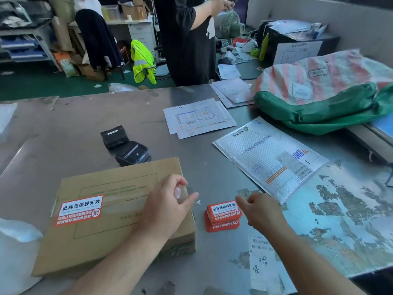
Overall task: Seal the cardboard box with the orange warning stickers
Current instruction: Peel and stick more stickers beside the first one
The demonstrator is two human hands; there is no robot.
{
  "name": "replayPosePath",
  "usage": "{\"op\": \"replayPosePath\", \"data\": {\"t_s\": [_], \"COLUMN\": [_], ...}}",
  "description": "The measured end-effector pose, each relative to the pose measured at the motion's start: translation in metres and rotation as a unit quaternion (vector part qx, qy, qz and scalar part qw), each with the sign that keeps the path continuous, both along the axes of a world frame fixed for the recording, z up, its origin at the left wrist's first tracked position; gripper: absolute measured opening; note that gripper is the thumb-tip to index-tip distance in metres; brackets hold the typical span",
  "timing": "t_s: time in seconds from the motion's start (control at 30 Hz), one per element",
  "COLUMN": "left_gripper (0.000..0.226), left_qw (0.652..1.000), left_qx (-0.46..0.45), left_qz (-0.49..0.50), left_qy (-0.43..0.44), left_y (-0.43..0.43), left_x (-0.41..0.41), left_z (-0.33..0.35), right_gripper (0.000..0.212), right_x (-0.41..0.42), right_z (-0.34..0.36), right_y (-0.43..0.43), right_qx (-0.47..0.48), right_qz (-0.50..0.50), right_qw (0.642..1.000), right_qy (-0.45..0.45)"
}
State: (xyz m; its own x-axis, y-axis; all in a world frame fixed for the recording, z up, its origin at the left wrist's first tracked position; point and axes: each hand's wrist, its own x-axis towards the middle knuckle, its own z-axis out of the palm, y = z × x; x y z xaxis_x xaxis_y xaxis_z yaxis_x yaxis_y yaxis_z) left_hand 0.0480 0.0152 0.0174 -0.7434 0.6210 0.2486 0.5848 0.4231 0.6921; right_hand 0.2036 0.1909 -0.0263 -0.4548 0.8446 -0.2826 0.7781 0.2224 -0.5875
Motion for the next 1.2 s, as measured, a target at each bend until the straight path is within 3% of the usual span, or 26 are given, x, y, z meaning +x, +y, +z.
{"op": "replayPosePath", "data": {"t_s": [0.27, 0.4, 0.47, 0.7, 1.2], "left_gripper": [0.028, 0.025, 0.024, 0.024, 0.021], "left_qw": [1.000, 0.998, 0.996, 0.996, 0.996], "left_qx": [0.022, 0.045, 0.059, 0.068, 0.069], "left_qz": [-0.008, -0.001, 0.002, -0.001, -0.006], "left_qy": [-0.011, -0.054, -0.061, -0.062, -0.052], "left_y": [0.002, 0.001, 0.001, 0.001, 0.002], "left_x": [-0.003, -0.004, -0.006, -0.008, -0.007], "left_z": [-0.004, -0.003, -0.003, -0.005, -0.004], "right_gripper": [0.039, 0.066, 0.071, 0.046, 0.049], "right_x": [-0.010, -0.026, -0.037, -0.034, -0.030], "right_z": [-0.039, -0.062, -0.068, -0.086, -0.091], "right_y": [0.008, 0.011, 0.013, 0.014, 0.015], "right_qx": [0.010, 0.017, 0.026, 0.019, -0.003], "right_qz": [-0.012, -0.027, -0.021, -0.030, -0.043], "right_qw": [0.998, 0.997, 0.995, 0.994, 0.994], "right_qy": [-0.066, -0.073, -0.095, -0.098, -0.095]}}
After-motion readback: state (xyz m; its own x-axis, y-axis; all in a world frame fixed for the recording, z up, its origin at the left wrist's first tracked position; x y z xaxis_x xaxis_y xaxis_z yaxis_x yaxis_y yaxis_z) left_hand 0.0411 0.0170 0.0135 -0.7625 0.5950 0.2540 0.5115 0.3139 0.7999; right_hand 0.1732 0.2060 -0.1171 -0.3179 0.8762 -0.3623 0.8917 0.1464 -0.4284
